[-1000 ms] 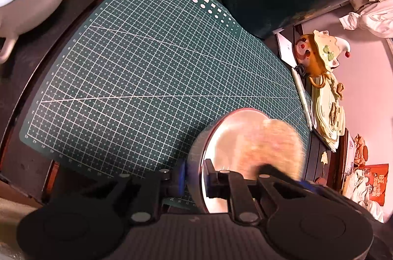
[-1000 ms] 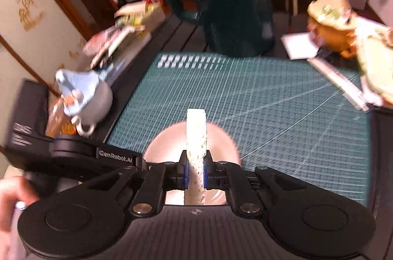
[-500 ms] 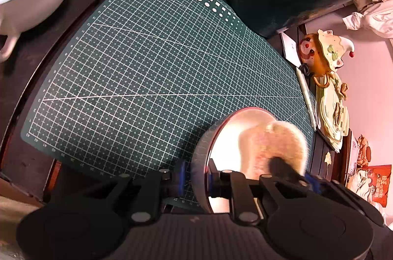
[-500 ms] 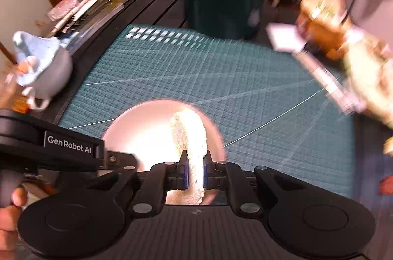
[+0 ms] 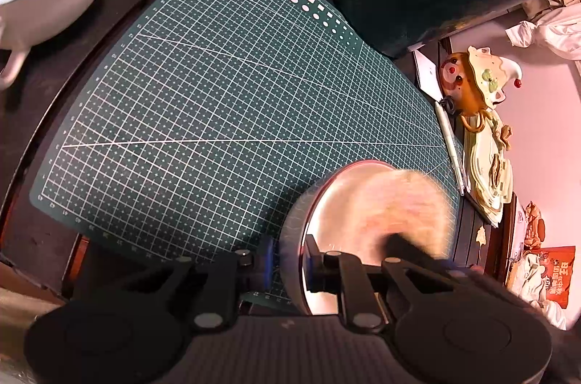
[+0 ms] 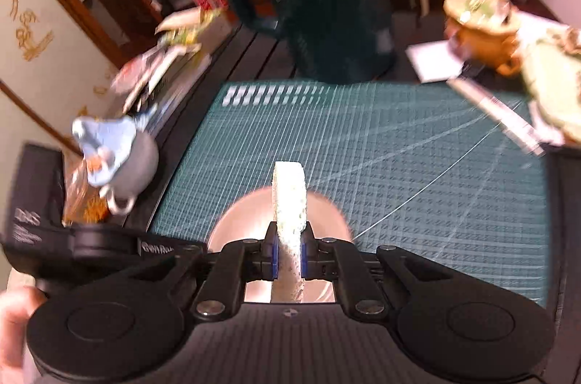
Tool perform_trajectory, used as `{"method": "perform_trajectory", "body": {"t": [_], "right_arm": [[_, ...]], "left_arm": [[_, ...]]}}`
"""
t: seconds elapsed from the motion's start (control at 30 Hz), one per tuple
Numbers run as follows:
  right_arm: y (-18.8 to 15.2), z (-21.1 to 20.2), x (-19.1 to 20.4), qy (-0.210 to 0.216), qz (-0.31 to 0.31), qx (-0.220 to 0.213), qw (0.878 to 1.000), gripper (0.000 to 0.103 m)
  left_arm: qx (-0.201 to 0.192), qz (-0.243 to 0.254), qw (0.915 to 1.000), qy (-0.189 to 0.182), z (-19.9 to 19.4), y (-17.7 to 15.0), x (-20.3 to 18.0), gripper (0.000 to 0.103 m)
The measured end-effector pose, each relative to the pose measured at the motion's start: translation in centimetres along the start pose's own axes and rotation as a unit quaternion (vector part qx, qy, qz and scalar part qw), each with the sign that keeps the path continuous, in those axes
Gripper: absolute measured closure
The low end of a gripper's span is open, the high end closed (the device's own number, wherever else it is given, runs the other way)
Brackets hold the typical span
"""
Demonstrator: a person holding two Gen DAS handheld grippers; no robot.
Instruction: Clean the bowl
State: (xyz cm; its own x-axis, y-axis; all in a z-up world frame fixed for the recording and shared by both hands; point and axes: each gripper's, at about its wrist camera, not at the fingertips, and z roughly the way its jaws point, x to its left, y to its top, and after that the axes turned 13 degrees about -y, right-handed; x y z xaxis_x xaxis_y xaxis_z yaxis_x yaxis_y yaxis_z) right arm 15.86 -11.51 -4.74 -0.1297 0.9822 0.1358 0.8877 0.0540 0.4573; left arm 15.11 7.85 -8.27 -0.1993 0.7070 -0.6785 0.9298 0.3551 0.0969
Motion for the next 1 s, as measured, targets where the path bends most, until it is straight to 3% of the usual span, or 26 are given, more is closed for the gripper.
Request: {"method": "perform_trajectory", "body": {"t": [0.17,0.3,0.37,0.6,0.7,0.87,1.0], "right_arm": [[-0.7,2.5,1.0,-0.022,-0.015,0.024,0.999,0.094],[-0.9,1.2,1.9,-0.101,-0.056,-0.008,0.993,0.094],[-0.9,0.2,2.0,-0.111,-0.06,-0.023,0.992,0.094],[-0.8,-5.7,-2.8,-0.083,0.019,-0.085,0.993,0.094],[-1.0,-6.2,-6.1,-0.048,0.077,-0.071,0.993,0.094],[-1.1,-5.1,-6.9,-0.038,0.098,-0.053,0.993,0.094],[-1.2,-5.0,-6.5,-0.031,0.089,-0.058,0.994,0.094]], "left_arm": [[0.001,0.001,1.0,0.0,0.1,0.0,0.0,0.089],[0.002,0.002,1.0,0.0,0.1,0.1,0.1,0.088],[0.002,0.003,1.0,0.0,0.1,0.1,0.1,0.088],[-0.004,0.025,0.9996,0.008,-0.1,0.1,-0.4,0.088],[-0.012,0.047,0.9988,0.012,-0.4,-0.2,-0.9,0.087],[-0.03,0.075,0.9967,0.01,-1.1,-0.7,-1.6,0.059],[-0.045,0.126,0.9905,0.035,-1.9,-1.6,-2.4,0.051]]}}
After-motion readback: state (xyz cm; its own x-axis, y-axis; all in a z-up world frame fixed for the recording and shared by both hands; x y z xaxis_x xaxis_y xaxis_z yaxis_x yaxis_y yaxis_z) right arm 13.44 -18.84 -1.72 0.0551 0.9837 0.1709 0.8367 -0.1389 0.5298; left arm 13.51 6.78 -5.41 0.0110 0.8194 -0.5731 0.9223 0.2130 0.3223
